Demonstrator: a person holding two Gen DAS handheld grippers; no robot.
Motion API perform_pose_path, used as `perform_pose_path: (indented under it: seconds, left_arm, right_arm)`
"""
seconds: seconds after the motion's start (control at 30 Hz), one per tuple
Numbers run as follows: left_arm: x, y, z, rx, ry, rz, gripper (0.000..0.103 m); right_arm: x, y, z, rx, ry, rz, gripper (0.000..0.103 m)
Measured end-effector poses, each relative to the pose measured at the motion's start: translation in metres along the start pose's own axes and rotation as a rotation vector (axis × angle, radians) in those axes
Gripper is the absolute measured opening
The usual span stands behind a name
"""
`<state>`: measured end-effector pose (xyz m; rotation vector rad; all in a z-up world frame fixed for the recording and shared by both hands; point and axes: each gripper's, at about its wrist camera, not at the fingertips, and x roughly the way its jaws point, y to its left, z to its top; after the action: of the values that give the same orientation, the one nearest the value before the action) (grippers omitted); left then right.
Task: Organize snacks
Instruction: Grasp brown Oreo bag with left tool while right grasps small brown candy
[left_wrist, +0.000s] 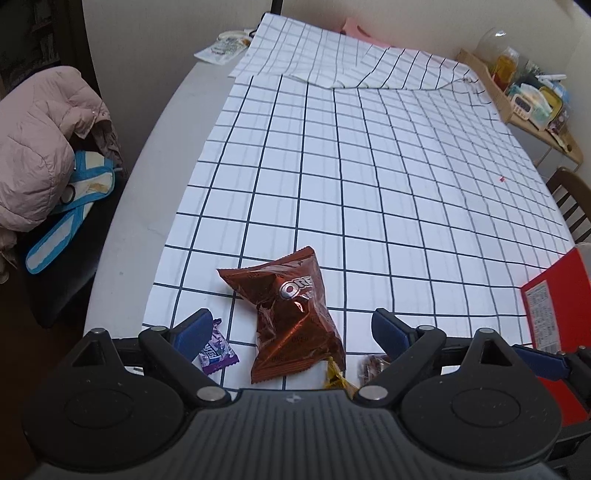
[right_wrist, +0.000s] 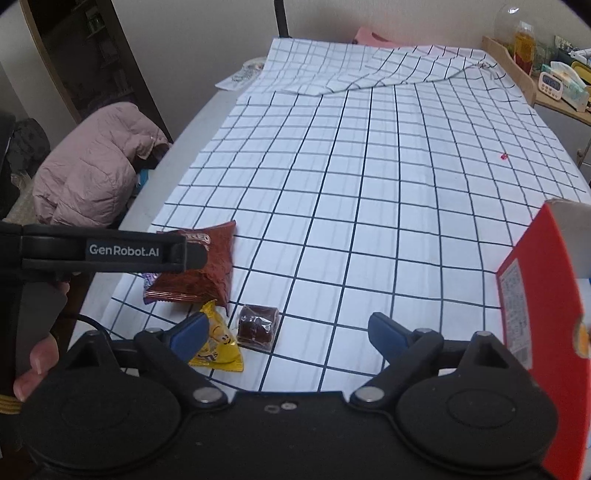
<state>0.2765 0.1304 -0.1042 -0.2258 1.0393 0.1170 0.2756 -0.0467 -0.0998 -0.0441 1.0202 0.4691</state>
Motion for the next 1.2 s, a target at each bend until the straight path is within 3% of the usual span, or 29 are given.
perform_pose_path:
  seconds: [0.47, 0.67, 0.7, 0.77, 0.9, 1.2]
  left_arm:
    - [0.043, -0.007, 0.005, 0.036, 0.089, 0.028, 0.093]
    - [0.048, -0.005, 0.003, 0.015, 0.074, 0.042, 0.092]
    - [0.047, -0.004, 0.003, 0.011, 0.069, 0.040, 0.090]
    - [0.047, -0.003, 0.004, 0.000, 0.071, 0.039, 0.073]
    - [0.048, 0.001, 0.004, -0.021, 0.085, 0.024, 0.059]
    - [0.037, 0.005, 0.004, -0.026, 0.048, 0.029, 0.044]
  right_arm:
    - [0.049, 0.013, 0.004, -0.025, 0.093, 0.037, 0.073]
    - [0.055, 0.019, 0.003, -0.058, 0.096, 0.035, 0.054]
    - [0.055, 0.021, 0.003, -0.063, 0.097, 0.035, 0.050]
    - [0.056, 0.022, 0.002, -0.069, 0.099, 0.037, 0.045]
    - [0.056, 0.020, 0.001, -0.053, 0.106, 0.050, 0.029]
    - [0.036, 0.010, -0.005, -0.020, 0.071, 0.017, 0.027]
